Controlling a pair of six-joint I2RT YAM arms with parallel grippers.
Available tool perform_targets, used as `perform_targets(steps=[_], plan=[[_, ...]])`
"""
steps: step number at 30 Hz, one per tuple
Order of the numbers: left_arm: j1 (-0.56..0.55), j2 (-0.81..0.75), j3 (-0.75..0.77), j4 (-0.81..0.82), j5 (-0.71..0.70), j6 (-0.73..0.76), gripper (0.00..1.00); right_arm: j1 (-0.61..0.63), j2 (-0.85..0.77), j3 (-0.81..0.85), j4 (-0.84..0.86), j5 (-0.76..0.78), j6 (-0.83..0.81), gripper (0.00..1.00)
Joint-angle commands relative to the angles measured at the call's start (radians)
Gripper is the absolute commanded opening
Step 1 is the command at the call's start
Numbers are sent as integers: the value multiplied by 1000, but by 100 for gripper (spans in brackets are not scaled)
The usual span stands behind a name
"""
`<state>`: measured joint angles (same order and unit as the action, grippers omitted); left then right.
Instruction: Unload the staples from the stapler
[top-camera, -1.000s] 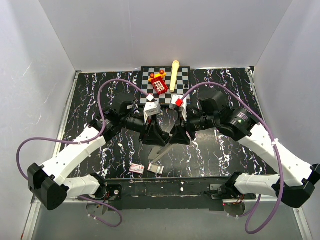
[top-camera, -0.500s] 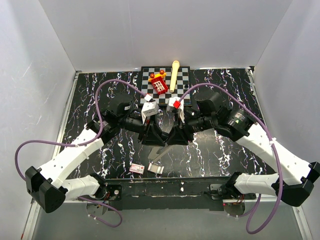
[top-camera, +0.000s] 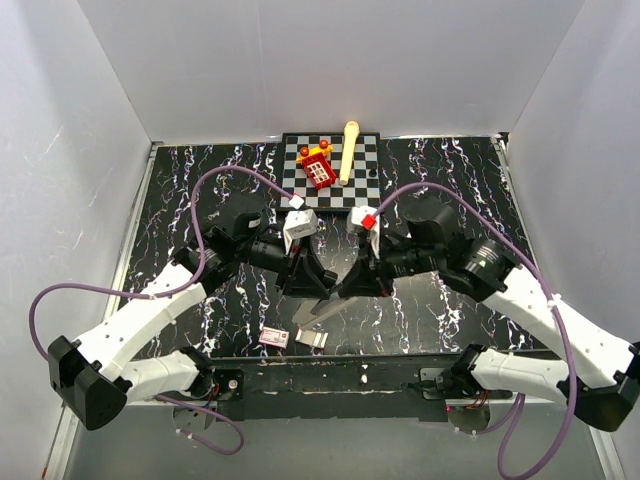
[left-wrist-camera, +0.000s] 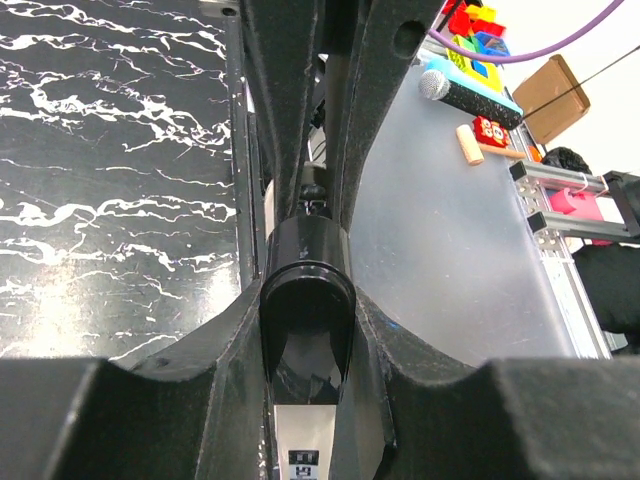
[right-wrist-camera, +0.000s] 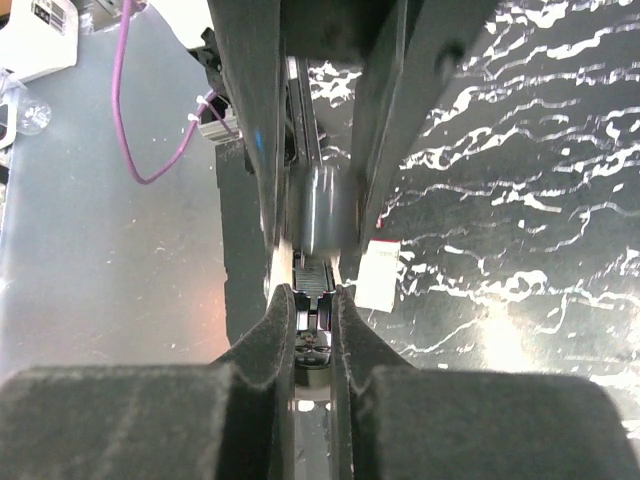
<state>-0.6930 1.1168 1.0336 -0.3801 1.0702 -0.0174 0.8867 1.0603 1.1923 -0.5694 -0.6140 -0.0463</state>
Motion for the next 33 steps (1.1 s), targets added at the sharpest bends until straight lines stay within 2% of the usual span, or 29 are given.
perform_targets(steps=[1,7,13,22,28,33], plan=[[12,-75,20,118,-9,-50,0,11,-89,-112,-9,-33,32,1],[12,-80,23,148,-21,-72,0,11,-154,-204,42,-23,89,1],[12,-64,22,153,-65,-78,0,11,-126,-139,43,16,94,2],[10,-54,19,121,-157,-56,0,11,-103,-50,2,128,49,33],[10,-43,20,101,-203,-44,0,11,-121,4,-41,197,11,50],[10,-26,25,87,-263,-42,0,11,-132,53,-30,218,19,55]])
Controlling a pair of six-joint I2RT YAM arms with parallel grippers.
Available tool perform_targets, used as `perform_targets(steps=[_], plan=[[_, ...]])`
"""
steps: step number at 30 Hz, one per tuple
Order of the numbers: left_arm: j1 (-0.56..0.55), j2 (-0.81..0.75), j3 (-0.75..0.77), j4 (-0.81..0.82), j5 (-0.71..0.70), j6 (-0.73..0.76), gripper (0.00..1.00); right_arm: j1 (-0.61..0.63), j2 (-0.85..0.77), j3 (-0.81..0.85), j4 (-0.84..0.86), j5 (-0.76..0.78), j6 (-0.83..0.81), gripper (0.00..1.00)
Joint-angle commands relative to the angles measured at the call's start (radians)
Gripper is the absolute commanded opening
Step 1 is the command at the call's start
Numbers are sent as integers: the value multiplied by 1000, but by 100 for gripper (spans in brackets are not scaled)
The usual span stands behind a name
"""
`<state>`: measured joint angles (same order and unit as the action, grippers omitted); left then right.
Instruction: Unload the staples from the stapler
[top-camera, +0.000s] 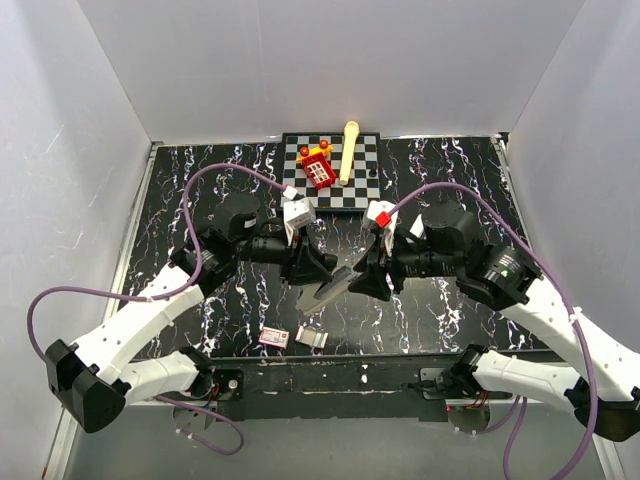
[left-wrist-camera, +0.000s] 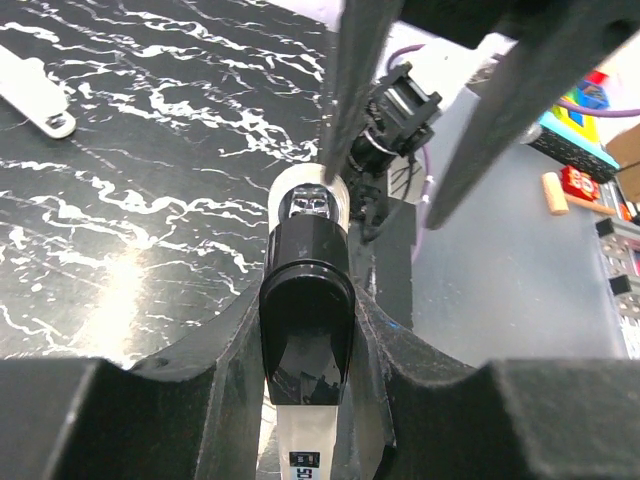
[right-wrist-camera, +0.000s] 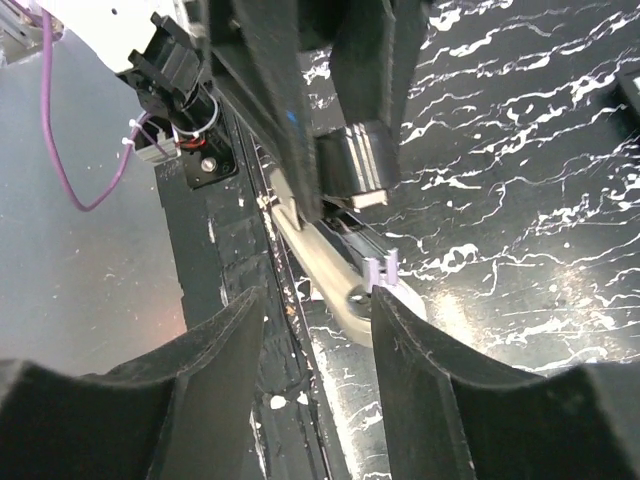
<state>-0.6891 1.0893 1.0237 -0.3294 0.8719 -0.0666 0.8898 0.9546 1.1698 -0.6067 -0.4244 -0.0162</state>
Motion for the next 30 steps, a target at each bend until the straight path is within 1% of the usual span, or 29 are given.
perform_targets(steps=[1,4,5,7,8,9,11,15,18,23,30], plan=[[8,4,36,33,-73,7,0,8,-30,83,13,39,-7,56],[7,7,35,30,-96,5,0,8,-28,105,39,100,8,57],[7,7,33,32,-106,5,0,8,-22,114,44,130,9,55],[7,9,32,29,-117,5,0,8,1,137,50,173,41,29],[7,9,32,29,-126,4,0,8,12,145,57,188,54,13],[8,6,30,30,-134,2,0,8,22,149,73,199,76,2],[7,6,32,29,-161,-2,0,8,42,142,103,246,122,1],[7,1,29,32,-258,-21,0,8,75,100,179,393,209,1],[7,-6,23,41,-286,-28,0,8,102,68,226,469,268,1],[8,-9,15,61,-297,-45,0,8,144,19,284,529,352,1],[7,-3,12,72,-321,-67,0,8,187,2,332,521,394,1]])
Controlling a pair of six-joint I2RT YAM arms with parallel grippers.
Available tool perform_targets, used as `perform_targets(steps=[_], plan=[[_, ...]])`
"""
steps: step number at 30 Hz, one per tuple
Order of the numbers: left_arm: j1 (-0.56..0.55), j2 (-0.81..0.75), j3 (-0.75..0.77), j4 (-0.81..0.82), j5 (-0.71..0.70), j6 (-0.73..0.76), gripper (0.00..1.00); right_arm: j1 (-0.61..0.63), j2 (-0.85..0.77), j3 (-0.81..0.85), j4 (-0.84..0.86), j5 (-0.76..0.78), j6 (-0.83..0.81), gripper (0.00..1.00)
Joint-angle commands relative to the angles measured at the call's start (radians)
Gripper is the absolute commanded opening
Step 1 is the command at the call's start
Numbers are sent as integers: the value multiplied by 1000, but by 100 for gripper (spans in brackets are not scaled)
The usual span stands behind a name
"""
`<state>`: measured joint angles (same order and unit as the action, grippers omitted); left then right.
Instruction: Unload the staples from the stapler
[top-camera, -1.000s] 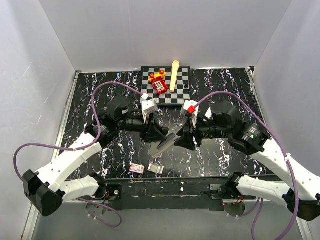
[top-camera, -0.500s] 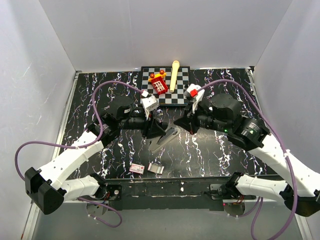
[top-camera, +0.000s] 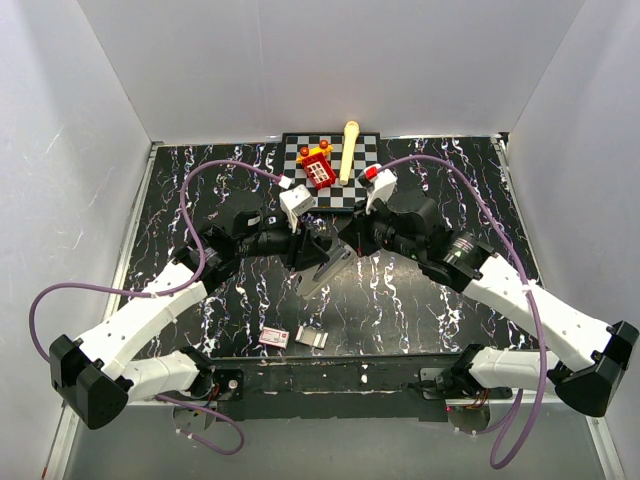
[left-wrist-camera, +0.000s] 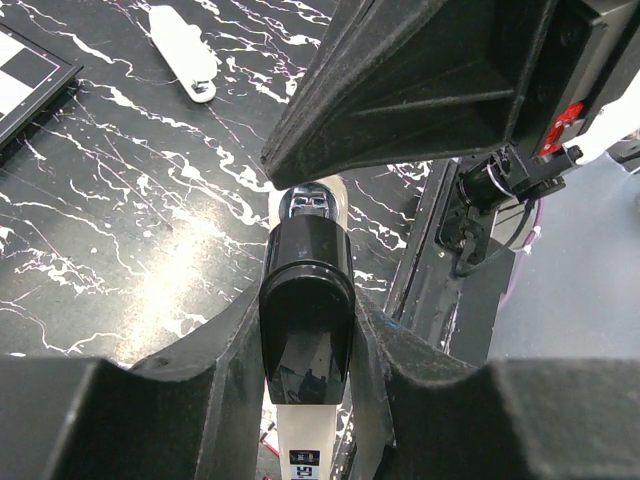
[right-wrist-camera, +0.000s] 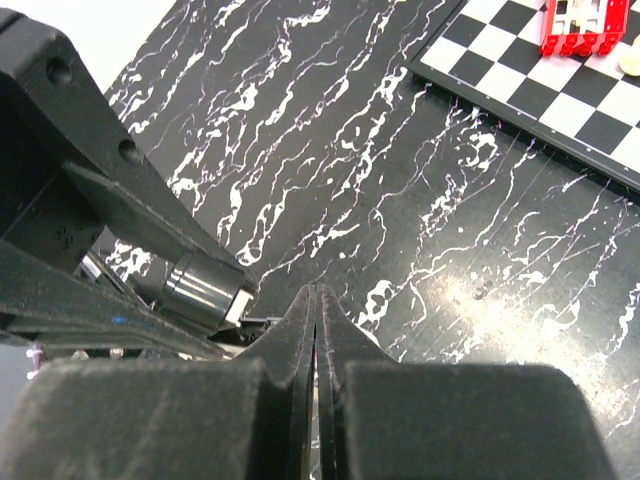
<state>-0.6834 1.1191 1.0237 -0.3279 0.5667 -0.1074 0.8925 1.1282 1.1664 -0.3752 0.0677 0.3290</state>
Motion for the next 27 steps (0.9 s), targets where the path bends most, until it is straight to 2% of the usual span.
perform_targets(steps=[1,17,27], plan=[[1,-31,10,75,-21,-31,0,5,18,3,105,23,53,1],[1,-15,10,84,-96,-63,0,6,67,-17,128,-8,100,1],[1,-12,24,115,-143,-100,0,6,61,-117,163,40,120,1]])
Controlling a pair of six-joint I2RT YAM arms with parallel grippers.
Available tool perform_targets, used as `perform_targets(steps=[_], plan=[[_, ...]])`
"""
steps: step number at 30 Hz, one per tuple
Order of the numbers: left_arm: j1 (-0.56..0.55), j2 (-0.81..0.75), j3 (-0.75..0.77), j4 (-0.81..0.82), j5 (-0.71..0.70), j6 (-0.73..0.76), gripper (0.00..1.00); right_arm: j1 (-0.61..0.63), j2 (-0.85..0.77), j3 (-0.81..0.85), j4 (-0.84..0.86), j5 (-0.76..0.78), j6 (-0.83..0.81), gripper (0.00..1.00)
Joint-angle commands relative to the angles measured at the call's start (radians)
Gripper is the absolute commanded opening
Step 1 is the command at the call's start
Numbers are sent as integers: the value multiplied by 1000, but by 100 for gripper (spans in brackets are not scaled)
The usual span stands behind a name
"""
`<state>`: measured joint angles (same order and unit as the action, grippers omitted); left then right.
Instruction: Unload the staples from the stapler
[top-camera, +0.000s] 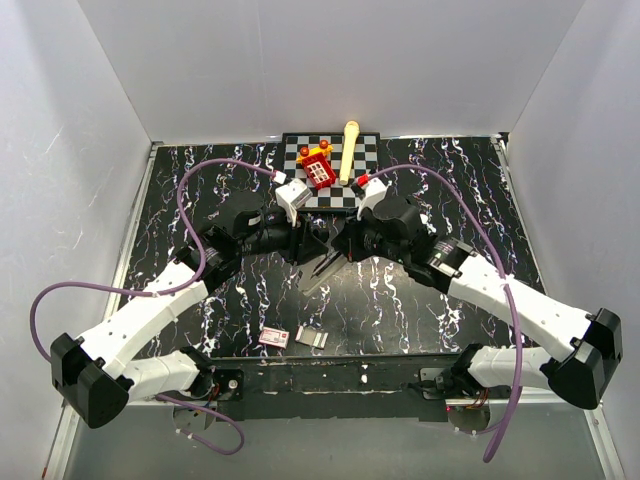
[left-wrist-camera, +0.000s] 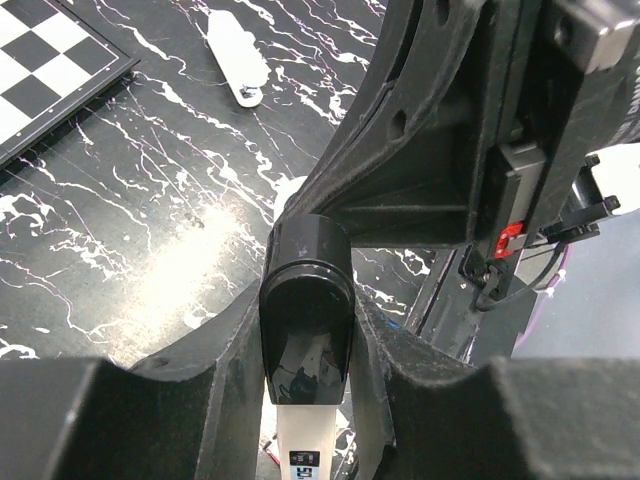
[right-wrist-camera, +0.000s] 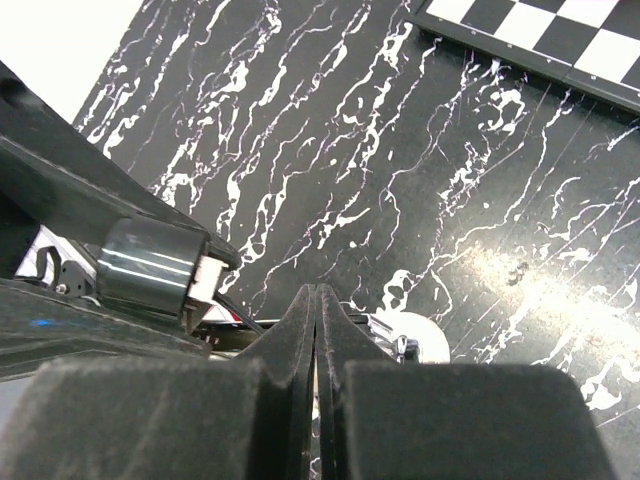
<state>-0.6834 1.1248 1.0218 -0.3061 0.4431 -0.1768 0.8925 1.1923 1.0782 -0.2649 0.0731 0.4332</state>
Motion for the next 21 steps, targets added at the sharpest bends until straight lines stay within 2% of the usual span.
perform_targets(steps=[1,21], plan=[[1,-19,29,99,-23,-33,0,6,-3,-40,58,45,15,1],[1,41,31,332,-106,-170,0,5,-26,-213,219,140,-5,1]])
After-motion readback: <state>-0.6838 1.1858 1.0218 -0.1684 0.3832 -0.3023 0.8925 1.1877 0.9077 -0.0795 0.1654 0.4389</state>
